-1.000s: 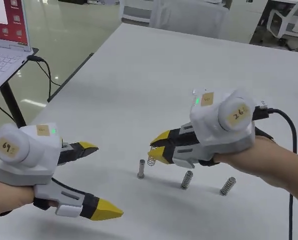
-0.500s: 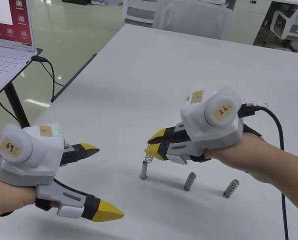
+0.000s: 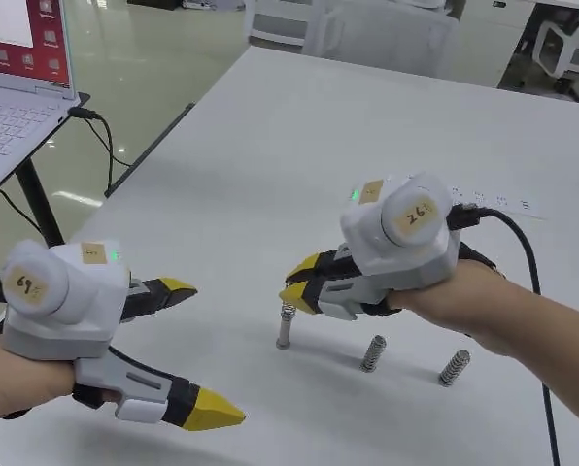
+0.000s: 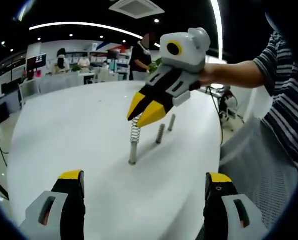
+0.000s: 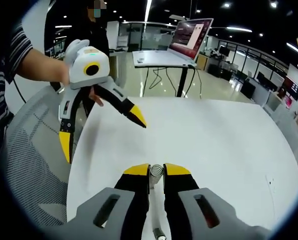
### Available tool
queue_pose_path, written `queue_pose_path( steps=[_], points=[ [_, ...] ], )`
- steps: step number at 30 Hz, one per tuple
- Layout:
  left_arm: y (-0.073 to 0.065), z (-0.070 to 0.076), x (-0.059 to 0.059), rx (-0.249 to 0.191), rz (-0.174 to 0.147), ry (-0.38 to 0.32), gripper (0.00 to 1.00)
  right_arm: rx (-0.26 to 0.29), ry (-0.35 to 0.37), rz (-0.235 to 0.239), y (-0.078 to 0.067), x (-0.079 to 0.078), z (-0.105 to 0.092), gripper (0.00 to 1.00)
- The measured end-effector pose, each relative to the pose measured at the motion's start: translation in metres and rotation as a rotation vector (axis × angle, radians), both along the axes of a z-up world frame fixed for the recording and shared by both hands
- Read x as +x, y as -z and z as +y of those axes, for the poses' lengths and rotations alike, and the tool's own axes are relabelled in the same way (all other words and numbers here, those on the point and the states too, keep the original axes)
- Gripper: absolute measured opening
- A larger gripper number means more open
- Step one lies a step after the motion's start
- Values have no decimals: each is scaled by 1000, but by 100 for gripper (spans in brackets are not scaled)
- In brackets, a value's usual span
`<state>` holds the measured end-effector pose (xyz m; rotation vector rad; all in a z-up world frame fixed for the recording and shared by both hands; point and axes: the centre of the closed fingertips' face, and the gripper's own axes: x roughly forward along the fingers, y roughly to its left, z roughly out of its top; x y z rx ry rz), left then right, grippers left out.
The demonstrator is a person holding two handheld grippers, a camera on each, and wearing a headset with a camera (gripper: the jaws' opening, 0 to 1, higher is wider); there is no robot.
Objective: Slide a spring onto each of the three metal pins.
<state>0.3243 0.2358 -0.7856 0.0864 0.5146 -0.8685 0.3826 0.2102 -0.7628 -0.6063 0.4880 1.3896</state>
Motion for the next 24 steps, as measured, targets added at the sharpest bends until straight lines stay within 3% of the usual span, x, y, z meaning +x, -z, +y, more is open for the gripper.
queue_pose_path(
  steps=[16, 24],
  points=[
    [1, 1, 0, -3, 6, -3, 98, -7, 0, 2, 5, 0, 1, 7],
    [2, 1, -1, -5, 7, -7, 98, -24, -2, 6, 15, -2, 1, 7]
  ],
)
